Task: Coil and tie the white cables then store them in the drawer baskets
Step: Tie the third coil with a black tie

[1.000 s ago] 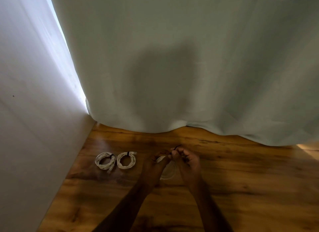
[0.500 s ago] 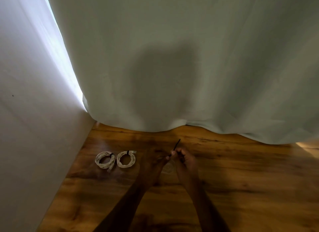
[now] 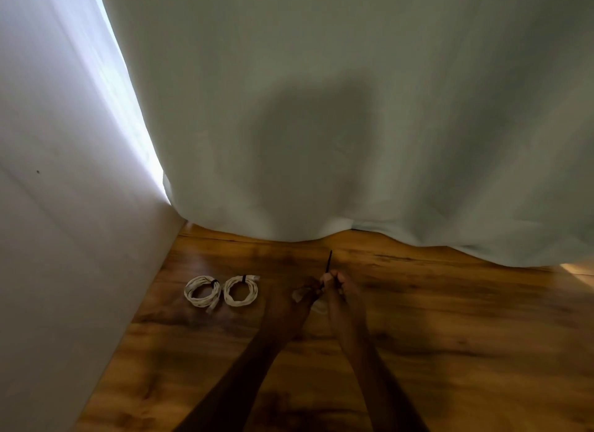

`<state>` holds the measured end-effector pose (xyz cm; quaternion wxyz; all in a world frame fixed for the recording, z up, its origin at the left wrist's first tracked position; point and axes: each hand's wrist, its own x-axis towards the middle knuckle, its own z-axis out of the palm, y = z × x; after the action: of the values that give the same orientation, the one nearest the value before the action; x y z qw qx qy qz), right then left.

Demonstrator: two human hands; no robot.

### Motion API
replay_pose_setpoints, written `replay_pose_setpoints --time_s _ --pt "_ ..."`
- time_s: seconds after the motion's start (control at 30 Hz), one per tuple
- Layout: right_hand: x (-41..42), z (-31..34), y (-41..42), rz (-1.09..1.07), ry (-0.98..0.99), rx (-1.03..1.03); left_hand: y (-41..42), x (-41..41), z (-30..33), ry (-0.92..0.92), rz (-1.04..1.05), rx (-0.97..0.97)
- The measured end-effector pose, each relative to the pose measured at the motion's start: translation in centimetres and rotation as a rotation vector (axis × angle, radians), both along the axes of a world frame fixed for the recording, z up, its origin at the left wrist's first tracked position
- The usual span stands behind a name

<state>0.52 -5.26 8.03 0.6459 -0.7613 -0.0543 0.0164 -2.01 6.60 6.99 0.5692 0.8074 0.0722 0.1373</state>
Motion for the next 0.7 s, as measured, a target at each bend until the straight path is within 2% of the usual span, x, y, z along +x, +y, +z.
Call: replay_pose_setpoints --time_s 0.23,0.43,0.7 --pt "-0.2 0.1 -0.2 0.000 -0.053 0.027 -0.3 0.1 0.3 -0.165 -0.065 0.243" --pt "-0.5 -0.1 0.1 -0.001 -0.073 -0.004 -0.2 -0.4 -0.6 -0.237 -0.029 0.217" --pt "-0.7 -0.5 0.1 0.035 -0.045 -0.039 -0.3 -0.9 -0.8 -0.199 0.029 0.261"
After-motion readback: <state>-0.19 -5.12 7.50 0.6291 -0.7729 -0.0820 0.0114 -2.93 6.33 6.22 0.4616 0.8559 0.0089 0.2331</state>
